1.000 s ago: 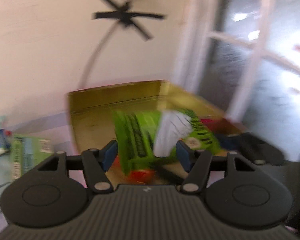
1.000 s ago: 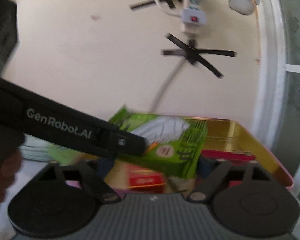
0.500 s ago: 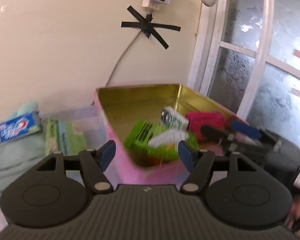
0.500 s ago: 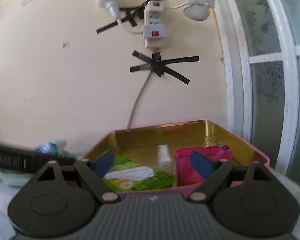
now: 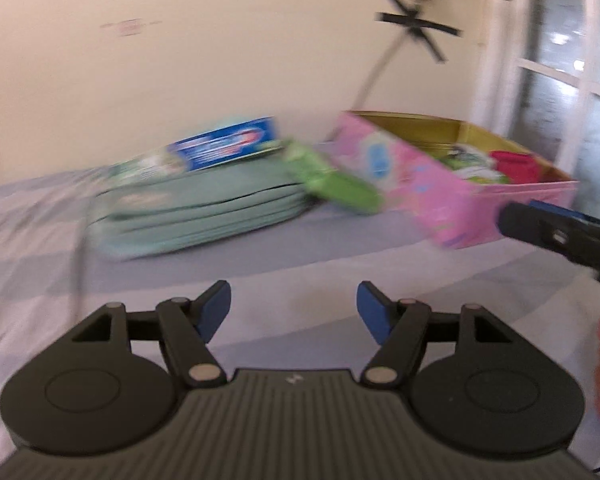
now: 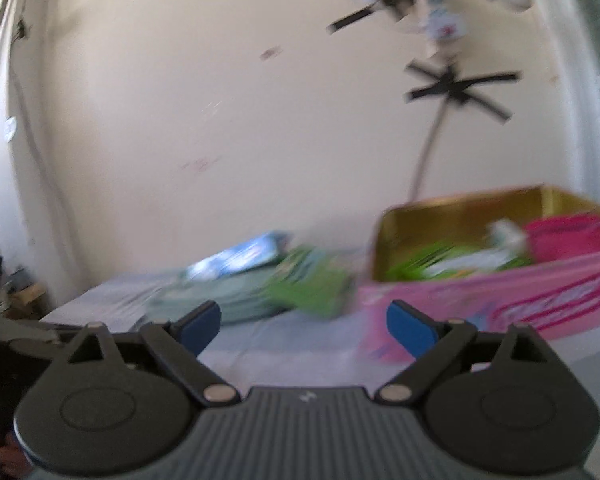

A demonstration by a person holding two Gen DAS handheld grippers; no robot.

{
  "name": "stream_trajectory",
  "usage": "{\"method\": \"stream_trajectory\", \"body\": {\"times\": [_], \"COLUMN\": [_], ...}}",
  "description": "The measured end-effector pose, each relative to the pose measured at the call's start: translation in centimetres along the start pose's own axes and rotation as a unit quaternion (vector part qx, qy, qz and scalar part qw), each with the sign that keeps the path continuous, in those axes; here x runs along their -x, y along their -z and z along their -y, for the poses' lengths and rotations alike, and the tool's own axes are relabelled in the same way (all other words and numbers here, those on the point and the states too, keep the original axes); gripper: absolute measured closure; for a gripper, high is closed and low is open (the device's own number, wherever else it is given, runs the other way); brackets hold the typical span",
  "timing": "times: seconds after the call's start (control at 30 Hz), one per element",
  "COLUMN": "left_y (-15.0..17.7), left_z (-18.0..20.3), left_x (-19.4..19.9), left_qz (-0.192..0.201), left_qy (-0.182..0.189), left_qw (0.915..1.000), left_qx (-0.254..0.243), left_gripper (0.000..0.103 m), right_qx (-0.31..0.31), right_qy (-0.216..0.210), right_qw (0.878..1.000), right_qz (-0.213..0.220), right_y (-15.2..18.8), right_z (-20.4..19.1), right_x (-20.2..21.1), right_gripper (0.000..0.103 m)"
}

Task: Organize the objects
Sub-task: 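Withdraw the right tool and reach toward the green medicine box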

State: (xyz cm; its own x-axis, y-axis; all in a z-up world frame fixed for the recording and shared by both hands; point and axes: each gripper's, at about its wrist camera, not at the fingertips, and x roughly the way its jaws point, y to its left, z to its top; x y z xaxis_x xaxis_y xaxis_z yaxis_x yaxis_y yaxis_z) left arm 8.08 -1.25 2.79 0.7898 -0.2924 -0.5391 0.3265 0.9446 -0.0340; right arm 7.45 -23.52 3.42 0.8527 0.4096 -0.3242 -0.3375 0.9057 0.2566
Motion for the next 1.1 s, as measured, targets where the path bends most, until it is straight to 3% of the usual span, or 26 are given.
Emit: {"method": "stream_trajectory", "body": {"times": [0.1,0.3,0.47,0.6,0.7,0.8,0.9,1.0,1.1], "left_y": [0.7,1.8,2.5,2.6,2.9,2.9,3.0,3.0,3.2], "left_z": [-2.2,-5.8,-8.9,-11.1,-12.9,-14.5,-15.1,-14.9,-14.4], "left_x": [0.5,1.1,2.2,2.8,2.7,2.4,2.5,2.4,2.5], "left_qz": [0.003,0.009,0.029,0.044,0.043,0.028,0.028,0.026,0.027], "left_qy": [-0.031,-0.077,-0.129,-0.175,-0.191,-0.175,-0.162,-0.156,-0.155], "left_qw": [0.9994,0.9964,0.9898,0.9809,0.9739,0.9707,0.9689,0.9712,0.9741], "left_qx": [0.014,0.034,0.054,0.072,0.114,0.163,0.185,0.178,0.163], "left_gripper": [0.026,0.026,0.026,0.026,0.026,0.026,0.026,0.026,0.026], "right_qx": [0.008,-0.005,-0.014,0.019,0.07,0.116,0.086,0.056,0.072], "right_qy": [-0.028,-0.068,-0.075,-0.075,-0.073,-0.045,0.01,0.089,0.126], "right_qw": [0.999,0.992,0.984,0.983,0.983,0.985,0.993,0.992,0.986], "right_qz": [-0.033,-0.109,-0.161,-0.167,-0.152,-0.121,-0.087,-0.07,-0.088], "right_y": [0.7,2.1,2.1,1.4,0.6,-0.6,-2.4,-3.6,-3.4], "right_z": [-2.0,-4.4,-6.1,-8.9,-11.5,-12.5,-10.1,-6.8,-5.3], "right_x": [-1.2,-4.1,-7.2,-9.7,-11.4,-13.3,-14.8,-16.3,-17.4], "right_gripper": [0.0,0.0,0.0,0.002,0.01,0.013,0.016,0.016,0.016]}}
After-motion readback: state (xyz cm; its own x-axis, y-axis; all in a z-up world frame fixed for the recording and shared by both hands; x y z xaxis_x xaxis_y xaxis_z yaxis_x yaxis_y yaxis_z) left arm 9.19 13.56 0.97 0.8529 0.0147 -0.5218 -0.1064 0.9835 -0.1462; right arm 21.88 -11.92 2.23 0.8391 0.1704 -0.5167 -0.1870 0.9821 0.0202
